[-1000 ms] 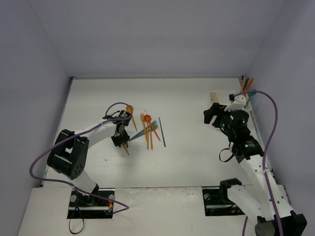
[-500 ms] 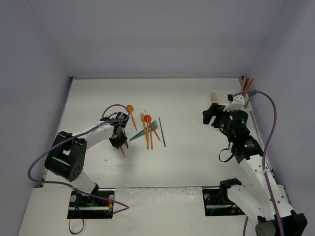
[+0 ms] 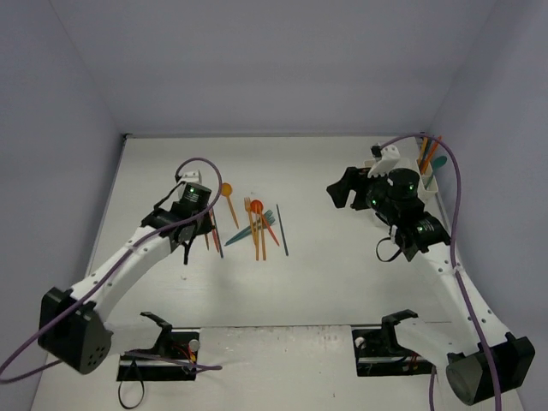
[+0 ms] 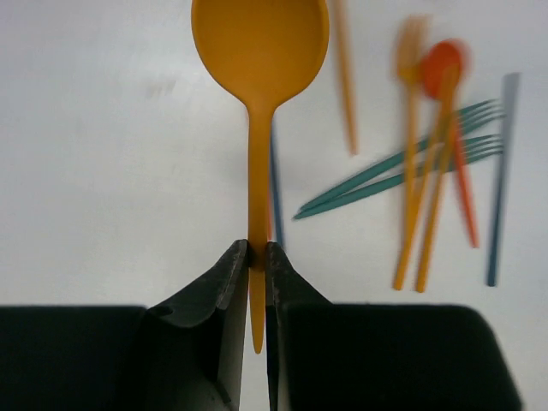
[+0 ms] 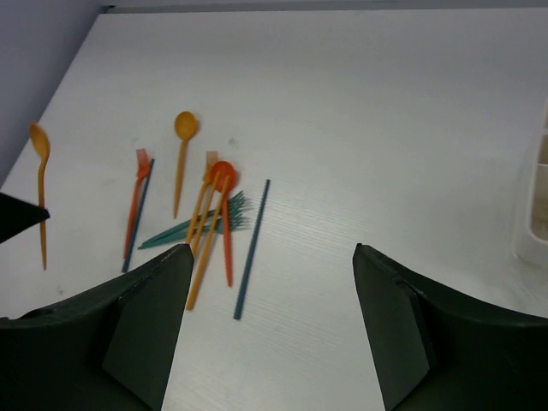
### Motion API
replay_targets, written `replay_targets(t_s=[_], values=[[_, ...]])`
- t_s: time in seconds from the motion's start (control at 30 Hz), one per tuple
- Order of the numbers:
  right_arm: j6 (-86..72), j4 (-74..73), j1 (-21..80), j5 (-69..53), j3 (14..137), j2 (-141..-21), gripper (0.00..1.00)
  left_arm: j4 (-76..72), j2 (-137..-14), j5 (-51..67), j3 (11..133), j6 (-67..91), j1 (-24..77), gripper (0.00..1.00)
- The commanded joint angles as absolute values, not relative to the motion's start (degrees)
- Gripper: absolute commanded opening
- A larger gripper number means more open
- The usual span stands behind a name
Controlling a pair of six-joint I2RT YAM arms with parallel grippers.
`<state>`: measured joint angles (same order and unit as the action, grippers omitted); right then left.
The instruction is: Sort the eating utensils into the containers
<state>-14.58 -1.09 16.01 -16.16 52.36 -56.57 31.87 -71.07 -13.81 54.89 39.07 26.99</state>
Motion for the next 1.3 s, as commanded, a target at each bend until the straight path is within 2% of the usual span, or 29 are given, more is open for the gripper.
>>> replay_targets(t_s=[0.0, 0.1, 0.37, 0.73, 0.97, 1.17, 1.27], values=[[-17.6, 2.5, 20.4, -22.9, 60.5, -61.7, 0.72, 16.7, -61.3, -10.2, 56.5, 19.2, 32.5, 0.00], [-19.3, 2.8, 24.1, -23.6, 64.6, -65.0, 0.71, 9.6, -58.3, -6.1, 56.3, 14.0, 37.1, 0.00], [-21.1, 3.4, 35.1, -20.6, 74.2, -72.3, 0.69, 6.7, -59.7, -2.2, 61.5, 10.9, 41.7, 0.00], [-21.3, 6.4, 41.0, -15.0, 74.5, -75.5, 0.65, 1.1, -62.4, -3.0, 63.5, 15.9, 45.2, 0.00], [-21.3, 9.2, 41.3, -11.8, 74.1, -76.6, 0.54, -1.7, -64.2, -3.3, 64.1, 17.0, 47.1, 0.00], [-21.2, 10.5, 41.3, -11.1, 73.6, -77.7, 0.40, -3.0, -65.1, -4.3, 64.0, 18.1, 47.5, 0.00], [-21.5, 10.8, 41.3, -10.9, 72.7, -77.7, 0.29, -3.6, -65.5, -4.6, 64.3, 18.6, 47.5, 0.00]])
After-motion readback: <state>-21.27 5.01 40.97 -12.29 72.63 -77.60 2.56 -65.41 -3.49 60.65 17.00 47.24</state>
